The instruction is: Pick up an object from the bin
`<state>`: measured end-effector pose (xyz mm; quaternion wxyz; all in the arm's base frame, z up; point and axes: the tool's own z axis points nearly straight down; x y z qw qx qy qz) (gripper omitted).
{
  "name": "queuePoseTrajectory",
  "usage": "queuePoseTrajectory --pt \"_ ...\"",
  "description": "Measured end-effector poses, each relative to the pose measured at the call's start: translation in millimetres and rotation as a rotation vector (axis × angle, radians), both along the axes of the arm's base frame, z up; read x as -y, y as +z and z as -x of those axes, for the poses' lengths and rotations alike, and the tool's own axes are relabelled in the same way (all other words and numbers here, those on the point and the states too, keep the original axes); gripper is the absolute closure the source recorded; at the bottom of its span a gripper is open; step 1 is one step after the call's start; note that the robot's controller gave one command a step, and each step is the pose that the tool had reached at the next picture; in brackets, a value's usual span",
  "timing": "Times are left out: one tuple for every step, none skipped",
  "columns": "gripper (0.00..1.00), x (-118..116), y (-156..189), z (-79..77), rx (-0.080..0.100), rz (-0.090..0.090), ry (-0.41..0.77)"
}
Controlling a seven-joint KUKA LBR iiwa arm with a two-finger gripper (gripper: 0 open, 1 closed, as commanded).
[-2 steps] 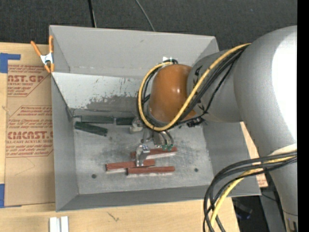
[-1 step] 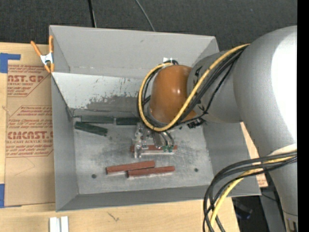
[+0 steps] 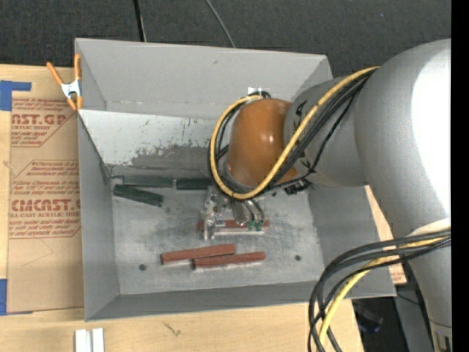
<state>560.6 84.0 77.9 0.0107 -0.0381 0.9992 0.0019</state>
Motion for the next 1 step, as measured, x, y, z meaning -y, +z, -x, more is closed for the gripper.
queuePoseTrajectory --pt "1.00 14.6 125.9 13.7 -0.019 0.004 0.014"
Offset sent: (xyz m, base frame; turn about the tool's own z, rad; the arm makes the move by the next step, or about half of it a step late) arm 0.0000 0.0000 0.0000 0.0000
